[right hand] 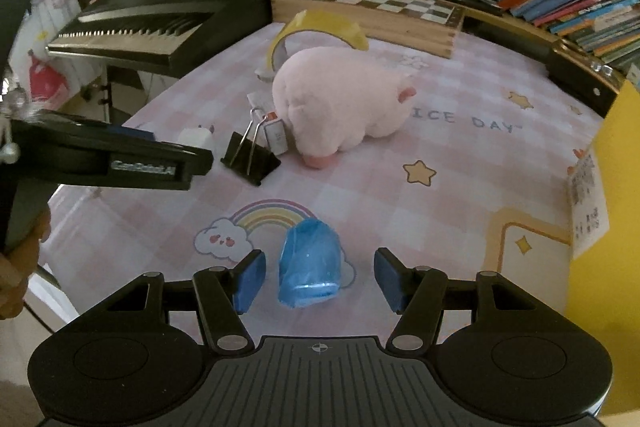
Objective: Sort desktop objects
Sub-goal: 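Grasp the blue cloth with the right tool while the left tool grasps the white charger plug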
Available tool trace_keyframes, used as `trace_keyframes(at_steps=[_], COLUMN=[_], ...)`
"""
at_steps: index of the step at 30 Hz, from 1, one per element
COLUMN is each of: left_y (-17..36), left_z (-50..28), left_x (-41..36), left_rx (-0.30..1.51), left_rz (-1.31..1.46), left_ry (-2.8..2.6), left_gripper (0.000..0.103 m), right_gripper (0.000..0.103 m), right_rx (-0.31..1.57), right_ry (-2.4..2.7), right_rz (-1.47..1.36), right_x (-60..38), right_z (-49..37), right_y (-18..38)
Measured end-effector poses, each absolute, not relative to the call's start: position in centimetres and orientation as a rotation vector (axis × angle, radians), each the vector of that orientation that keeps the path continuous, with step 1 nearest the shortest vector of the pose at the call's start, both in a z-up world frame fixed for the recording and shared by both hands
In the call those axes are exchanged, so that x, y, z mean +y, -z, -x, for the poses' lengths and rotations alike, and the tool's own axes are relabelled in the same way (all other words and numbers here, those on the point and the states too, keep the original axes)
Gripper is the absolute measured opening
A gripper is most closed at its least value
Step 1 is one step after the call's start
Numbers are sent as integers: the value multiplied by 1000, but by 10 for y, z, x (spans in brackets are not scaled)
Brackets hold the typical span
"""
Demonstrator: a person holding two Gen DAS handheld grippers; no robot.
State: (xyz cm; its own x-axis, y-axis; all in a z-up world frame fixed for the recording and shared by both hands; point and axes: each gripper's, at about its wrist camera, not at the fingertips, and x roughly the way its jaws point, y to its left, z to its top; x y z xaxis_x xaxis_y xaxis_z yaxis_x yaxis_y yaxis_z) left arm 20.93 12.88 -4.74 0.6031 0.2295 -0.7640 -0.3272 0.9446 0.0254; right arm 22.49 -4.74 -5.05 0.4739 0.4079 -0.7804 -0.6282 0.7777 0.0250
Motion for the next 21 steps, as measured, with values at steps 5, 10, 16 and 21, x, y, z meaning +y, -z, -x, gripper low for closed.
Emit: trace_keyframes(at_steps=[5,10,16,21], left_y=[53,53,45,29], left_z=[-217,-218,-206,-191], left_x=[131,130,131,130], left_rx=[876,864,849,811], left_rz=[124,130,185,213], left_ry=[-326,-316,-314,-299], left_gripper=[41,24,24,24], right_gripper=[54,35,29,28], right_rx=[877,862,853,835], right_ry=[-657,-676,-694,-684], right_rz=[295,307,309,289], right_x=[-44,-44,-46,-51], right_z=[-230,-230,-230,-228], right_y=[54,55,52,44])
